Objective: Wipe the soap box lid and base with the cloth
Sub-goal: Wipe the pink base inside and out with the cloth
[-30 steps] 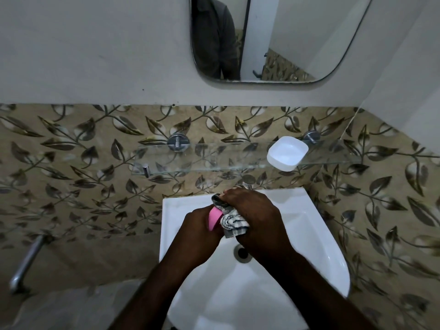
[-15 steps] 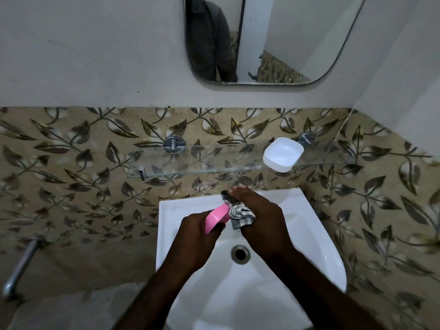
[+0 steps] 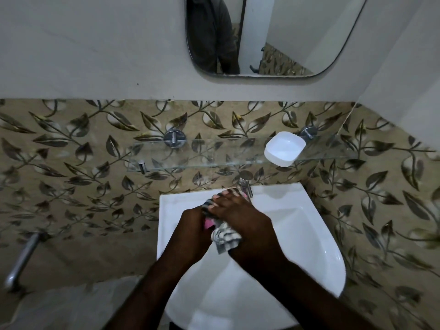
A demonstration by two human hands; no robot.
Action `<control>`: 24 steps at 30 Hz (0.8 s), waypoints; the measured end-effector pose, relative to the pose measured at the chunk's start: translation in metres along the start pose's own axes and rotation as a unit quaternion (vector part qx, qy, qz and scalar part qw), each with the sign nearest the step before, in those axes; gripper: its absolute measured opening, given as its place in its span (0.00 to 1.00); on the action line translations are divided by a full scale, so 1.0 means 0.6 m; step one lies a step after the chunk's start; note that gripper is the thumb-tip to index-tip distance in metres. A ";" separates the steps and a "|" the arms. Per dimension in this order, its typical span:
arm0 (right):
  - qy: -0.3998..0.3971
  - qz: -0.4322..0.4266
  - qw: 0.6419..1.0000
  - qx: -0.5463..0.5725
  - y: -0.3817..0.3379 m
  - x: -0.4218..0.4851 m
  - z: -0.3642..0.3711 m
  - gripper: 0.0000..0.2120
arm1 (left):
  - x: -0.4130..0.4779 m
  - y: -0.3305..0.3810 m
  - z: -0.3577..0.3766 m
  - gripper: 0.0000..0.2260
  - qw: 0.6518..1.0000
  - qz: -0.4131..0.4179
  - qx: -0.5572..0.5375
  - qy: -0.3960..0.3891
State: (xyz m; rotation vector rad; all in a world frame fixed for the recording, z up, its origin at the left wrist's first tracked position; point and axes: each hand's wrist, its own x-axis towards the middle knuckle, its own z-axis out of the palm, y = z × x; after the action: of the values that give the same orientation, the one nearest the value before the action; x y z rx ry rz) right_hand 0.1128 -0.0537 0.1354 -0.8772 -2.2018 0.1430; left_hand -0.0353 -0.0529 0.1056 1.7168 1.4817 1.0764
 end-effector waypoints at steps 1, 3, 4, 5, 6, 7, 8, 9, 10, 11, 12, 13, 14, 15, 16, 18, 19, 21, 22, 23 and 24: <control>-0.008 -0.041 0.999 -0.016 0.000 -0.002 0.003 0.17 | -0.001 -0.001 0.000 0.14 1.000 0.003 -0.009 0.006; 0.000 -0.059 0.998 -0.019 0.013 -0.002 0.001 0.15 | 0.000 -0.003 0.001 0.11 1.000 0.019 0.008 0.019; 0.012 -0.031 0.999 -0.004 0.021 -0.002 -0.001 0.16 | -0.002 -0.003 0.001 0.09 1.000 0.021 0.018 0.013; 0.040 0.024 0.999 0.025 0.029 -0.004 -0.002 0.16 | -0.004 -0.001 -0.001 0.09 0.999 0.027 0.021 0.006; 0.068 0.097 0.991 0.066 0.037 -0.006 -0.003 0.16 | -0.005 0.000 -0.003 0.13 0.999 0.034 0.025 0.003; 0.083 0.174 0.976 0.104 0.043 -0.006 -0.004 0.19 | -0.006 0.000 -0.004 0.17 0.999 0.039 0.029 0.000; 0.077 0.226 0.962 0.132 0.045 -0.006 -0.005 0.23 | -0.007 -0.001 -0.003 0.17 0.999 0.037 0.030 -0.003; 0.078 0.226 0.962 0.129 0.041 -0.007 -0.005 0.25 | -0.008 -0.003 -0.002 0.15 0.999 0.036 0.027 -0.002; 0.082 0.180 0.975 0.100 0.036 -0.007 -0.004 0.25 | -0.008 -0.002 -0.003 0.12 0.999 0.038 0.021 0.001; 0.072 0.109 0.989 0.064 0.029 -0.009 -0.001 0.25 | -0.008 0.000 -0.005 0.10 0.999 0.041 0.012 0.005; 0.050 0.045 0.997 0.030 0.022 -0.012 0.001 0.24 | -0.007 0.002 -0.006 0.09 0.999 0.043 -0.002 0.007; 0.029 0.000 1.000 0.009 0.021 -0.013 0.002 0.23 | -0.006 0.004 -0.007 0.10 0.999 0.045 -0.017 0.006; 0.015 -0.022 1.000 0.012 0.022 -0.011 -0.001 0.22 | -0.005 0.006 -0.008 0.12 0.998 0.050 -0.029 0.003; 0.010 -0.020 0.999 0.034 0.026 -0.008 -0.006 0.21 | -0.006 0.008 -0.009 0.14 0.998 0.056 -0.035 -0.003; 0.017 0.000 0.998 0.059 0.031 -0.008 -0.011 0.21 | -0.006 0.008 -0.009 0.15 0.998 0.056 -0.036 -0.012; 0.060 0.084 0.988 0.114 0.043 -0.011 -0.019 0.24 | -0.008 0.004 -0.009 0.17 0.998 0.043 -0.033 -0.013; 0.078 0.145 0.974 0.154 0.046 -0.011 -0.022 0.27 | -0.009 0.002 -0.010 0.18 0.999 0.033 -0.039 -0.010; 0.084 0.254 0.926 0.265 0.052 -0.010 -0.027 0.26 | -0.013 -0.003 -0.012 0.18 0.997 0.018 -0.070 -0.016; 0.090 0.286 0.905 0.302 0.053 -0.009 -0.029 0.24 | -0.015 -0.004 -0.013 0.18 0.995 0.012 -0.093 -0.023; 0.099 0.318 0.880 0.338 0.058 -0.009 -0.031 0.22 | -0.017 -0.004 -0.015 0.17 0.992 0.006 -0.122 -0.028; 0.109 0.352 0.846 0.387 0.063 -0.010 -0.032 0.20 | -0.019 -0.003 -0.015 0.17 0.987 -0.004 -0.157 -0.030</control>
State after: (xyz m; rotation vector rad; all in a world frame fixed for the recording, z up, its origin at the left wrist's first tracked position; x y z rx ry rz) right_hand 0.1495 -0.0316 0.1323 -1.0859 -1.3028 1.1346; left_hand -0.0446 -0.0643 0.1066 1.5070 1.2073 1.1727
